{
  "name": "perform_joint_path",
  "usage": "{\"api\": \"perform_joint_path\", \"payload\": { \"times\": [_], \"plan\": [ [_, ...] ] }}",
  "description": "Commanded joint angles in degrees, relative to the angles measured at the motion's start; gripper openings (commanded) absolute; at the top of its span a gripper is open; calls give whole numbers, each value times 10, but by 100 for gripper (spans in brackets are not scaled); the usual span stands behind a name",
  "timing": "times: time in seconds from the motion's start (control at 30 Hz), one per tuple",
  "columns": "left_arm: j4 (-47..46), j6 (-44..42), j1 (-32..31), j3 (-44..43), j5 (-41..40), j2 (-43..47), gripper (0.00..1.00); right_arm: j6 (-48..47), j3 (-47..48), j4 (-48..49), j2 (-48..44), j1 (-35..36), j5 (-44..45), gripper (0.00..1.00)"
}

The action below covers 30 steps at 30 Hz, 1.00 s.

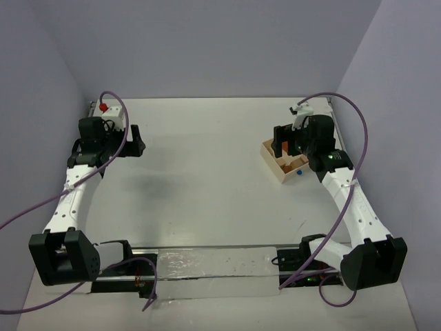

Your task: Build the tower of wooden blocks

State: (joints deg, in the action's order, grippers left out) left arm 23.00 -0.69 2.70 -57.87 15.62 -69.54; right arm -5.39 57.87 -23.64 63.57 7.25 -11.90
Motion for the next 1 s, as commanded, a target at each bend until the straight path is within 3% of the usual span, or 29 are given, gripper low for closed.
{"api": "perform_joint_path", "payload": {
  "times": [0.0, 0.43, 0.53, 0.67, 0.73, 0.97],
  "plan": [
    [-18, -2, -2, -1, 9, 22, 99, 1, 34, -5, -1, 1, 26, 100],
    [1, -4, -12, -11, 18, -12, 99, -46, 64, -66, 31, -13, 44, 98],
    [10, -9, -16, -18, 19, -17, 99, -76, 125, -93, 77, -59, 23, 91],
    [19, -13, -21, -21, 22, -21, 99, -130, 310, -247, 244, -193, -67, 68],
    [19, -17, -21, -18, 21, -20, 99, -153, 381, -281, 300, -211, -63, 60],
    [15, -17, -21, -17, 23, -28, 99, -232, 467, -371, 385, -216, -35, 41]
  ]
}}
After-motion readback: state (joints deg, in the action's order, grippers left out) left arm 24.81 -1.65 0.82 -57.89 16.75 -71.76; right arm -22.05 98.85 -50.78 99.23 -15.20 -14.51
